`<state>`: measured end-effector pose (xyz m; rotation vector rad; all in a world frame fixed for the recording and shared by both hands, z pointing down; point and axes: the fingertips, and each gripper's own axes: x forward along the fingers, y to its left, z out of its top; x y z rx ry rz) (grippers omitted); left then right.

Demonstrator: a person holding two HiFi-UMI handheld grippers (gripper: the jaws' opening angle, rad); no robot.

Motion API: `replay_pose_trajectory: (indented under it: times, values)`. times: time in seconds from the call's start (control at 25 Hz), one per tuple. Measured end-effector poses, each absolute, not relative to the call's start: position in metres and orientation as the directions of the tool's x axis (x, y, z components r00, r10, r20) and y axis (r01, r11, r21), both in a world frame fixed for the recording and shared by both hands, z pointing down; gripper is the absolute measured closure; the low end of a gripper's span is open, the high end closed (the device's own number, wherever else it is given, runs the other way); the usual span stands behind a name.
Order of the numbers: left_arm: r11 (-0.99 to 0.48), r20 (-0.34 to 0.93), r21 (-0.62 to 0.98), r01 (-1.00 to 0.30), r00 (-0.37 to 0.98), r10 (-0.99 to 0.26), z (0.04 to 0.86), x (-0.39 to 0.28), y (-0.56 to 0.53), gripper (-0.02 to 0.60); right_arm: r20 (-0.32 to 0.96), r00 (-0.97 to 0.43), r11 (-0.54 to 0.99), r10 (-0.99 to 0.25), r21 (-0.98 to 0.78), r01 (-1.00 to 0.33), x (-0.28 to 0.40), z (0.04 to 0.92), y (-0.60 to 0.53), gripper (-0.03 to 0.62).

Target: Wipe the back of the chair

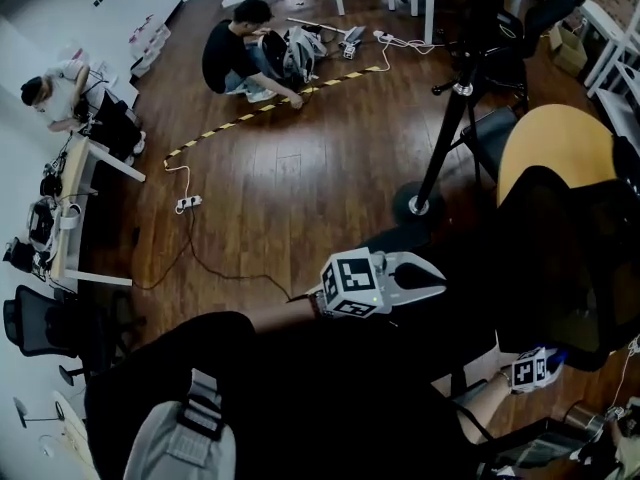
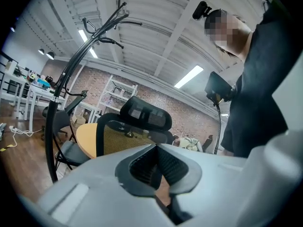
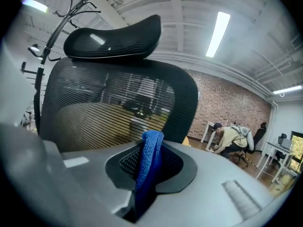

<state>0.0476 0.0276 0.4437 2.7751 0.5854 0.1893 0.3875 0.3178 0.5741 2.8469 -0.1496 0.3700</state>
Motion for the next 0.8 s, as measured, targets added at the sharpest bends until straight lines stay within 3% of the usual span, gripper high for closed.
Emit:
replay_pose_trajectory:
  times: [0.6, 0.8]
  values:
    - [-0.831, 0.1, 0.298, 0.469, 0.851, 0.516, 0.441, 0.059, -0.057, 0.575, 0.272, 0.94, -0.956, -0.204, 0.153, -0.252, 0.377, 0.582, 0.139, 0.568]
    - [-0.822, 0.124, 0.307, 0.48, 0.836, 0.534, 0.452, 0.061, -0.084, 0.575, 0.251, 0.889, -0.907, -0.383, 0.077, -0.413, 0.366, 0.591, 0.059, 0.568]
